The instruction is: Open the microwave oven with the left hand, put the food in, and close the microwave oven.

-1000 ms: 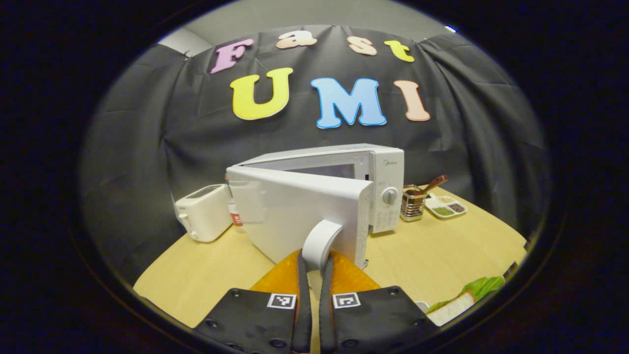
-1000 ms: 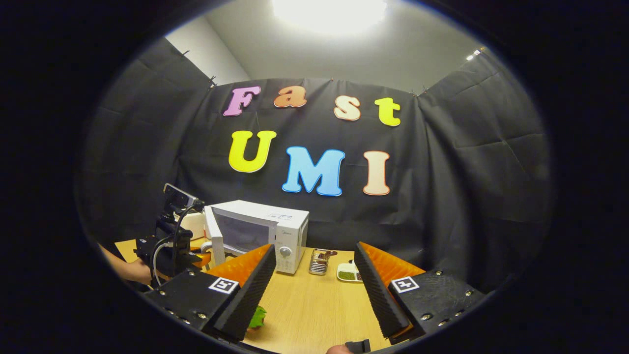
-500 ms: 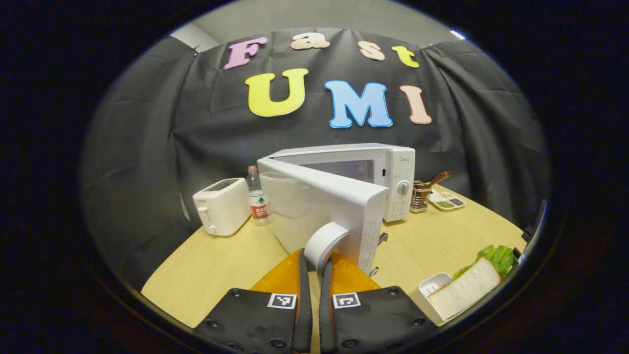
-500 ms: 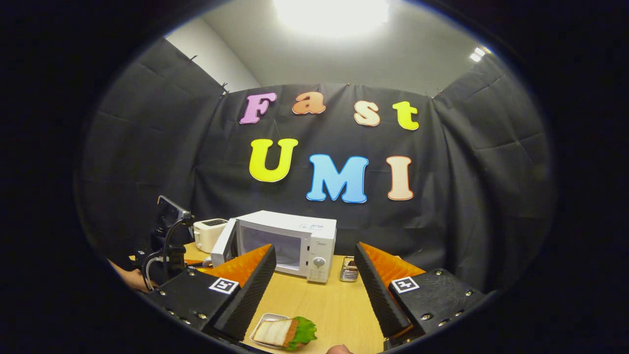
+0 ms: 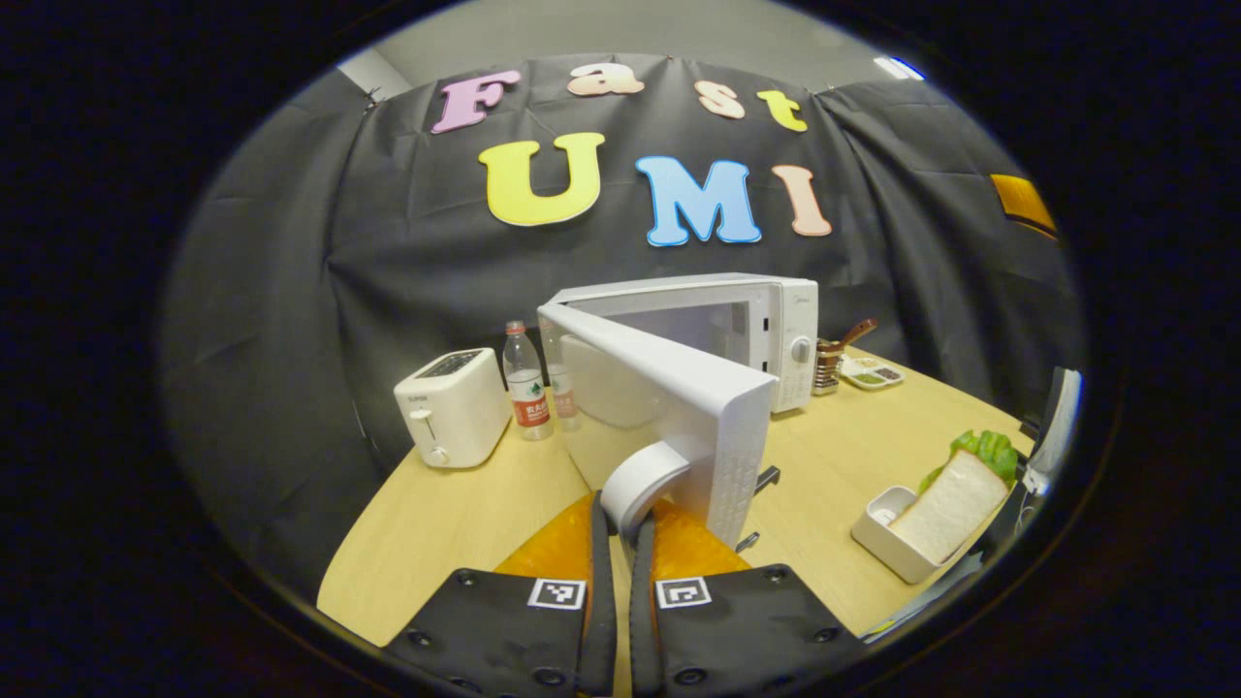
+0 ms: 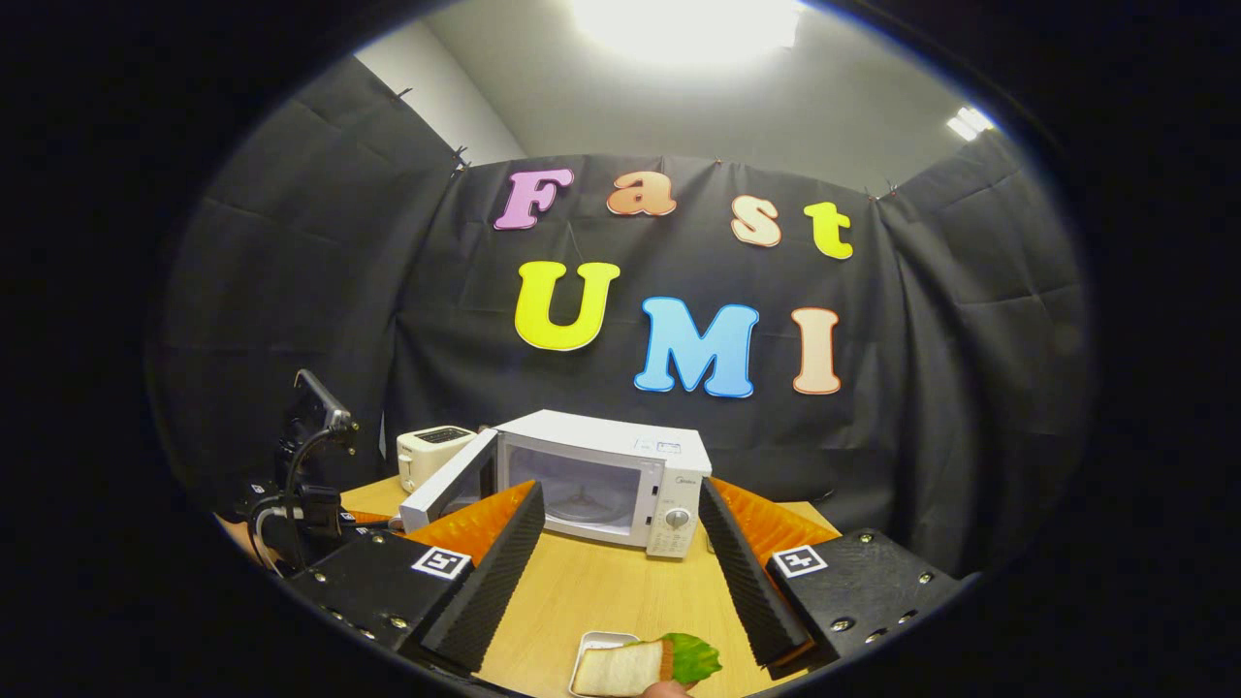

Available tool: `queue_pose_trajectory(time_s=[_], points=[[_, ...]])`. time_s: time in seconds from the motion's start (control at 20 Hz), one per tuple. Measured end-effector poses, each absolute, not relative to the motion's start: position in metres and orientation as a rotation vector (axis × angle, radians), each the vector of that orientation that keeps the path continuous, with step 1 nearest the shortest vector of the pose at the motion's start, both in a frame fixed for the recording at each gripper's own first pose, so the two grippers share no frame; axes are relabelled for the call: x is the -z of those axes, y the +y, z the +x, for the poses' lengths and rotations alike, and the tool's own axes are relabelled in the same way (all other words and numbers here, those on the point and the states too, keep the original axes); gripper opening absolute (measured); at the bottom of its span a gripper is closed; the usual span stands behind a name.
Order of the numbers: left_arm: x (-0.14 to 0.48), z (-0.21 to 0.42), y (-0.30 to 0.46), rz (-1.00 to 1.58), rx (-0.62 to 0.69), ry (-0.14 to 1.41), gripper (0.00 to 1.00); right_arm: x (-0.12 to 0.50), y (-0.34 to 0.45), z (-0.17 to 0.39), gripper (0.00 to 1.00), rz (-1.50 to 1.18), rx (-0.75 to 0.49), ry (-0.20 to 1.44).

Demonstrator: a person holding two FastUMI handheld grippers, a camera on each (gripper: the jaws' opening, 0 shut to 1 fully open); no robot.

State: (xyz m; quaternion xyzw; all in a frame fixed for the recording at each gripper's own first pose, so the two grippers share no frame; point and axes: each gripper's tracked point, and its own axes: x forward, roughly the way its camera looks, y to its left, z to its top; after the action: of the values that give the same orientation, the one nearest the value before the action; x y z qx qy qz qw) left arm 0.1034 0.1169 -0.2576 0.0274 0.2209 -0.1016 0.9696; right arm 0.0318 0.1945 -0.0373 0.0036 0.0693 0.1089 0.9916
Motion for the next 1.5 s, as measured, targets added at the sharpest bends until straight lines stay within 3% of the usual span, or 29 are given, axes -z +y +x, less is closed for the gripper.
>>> queue_pose_trajectory(time_s=[0.4, 0.6, 0.65, 0.8, 1.35, 1.4, 1.5], points=[[0.263, 0.102, 0.171, 0.06, 0.207, 0.437, 0.12, 0.036, 0.227, 0.038, 0.97, -0.016, -0.187, 0.146], [0.264, 0.097, 0.183, 0.022, 0.138, 0.442, 0.24, 0.044, 0.219, 0.043, 0.97, -0.013, -0.19, 0.178], [0.264, 0.094, 0.187, 0.022, 0.113, 0.443, 0.32, 0.047, 0.216, 0.045, 0.97, -0.01, -0.195, 0.188], [0.252, 0.076, 0.19, 0.004, 0.049, 0.444, 0.99, 0.064, 0.195, 0.048, 0.98, 0.01, -0.202, 0.239], [0.139, 0.039, 0.186, 0.012, -0.192, 0.272, 1.0, 0.171, 0.137, 0.058, 0.98, 0.143, -0.352, 0.593], [0.127, 0.039, 0.184, 0.019, -0.202, 0.249, 0.94, 0.185, 0.136, 0.057, 0.98, 0.157, -0.364, 0.628], [0.102, 0.04, 0.18, 0.043, -0.222, 0.206, 0.94, 0.208, 0.133, 0.053, 0.98, 0.188, -0.39, 0.701]])
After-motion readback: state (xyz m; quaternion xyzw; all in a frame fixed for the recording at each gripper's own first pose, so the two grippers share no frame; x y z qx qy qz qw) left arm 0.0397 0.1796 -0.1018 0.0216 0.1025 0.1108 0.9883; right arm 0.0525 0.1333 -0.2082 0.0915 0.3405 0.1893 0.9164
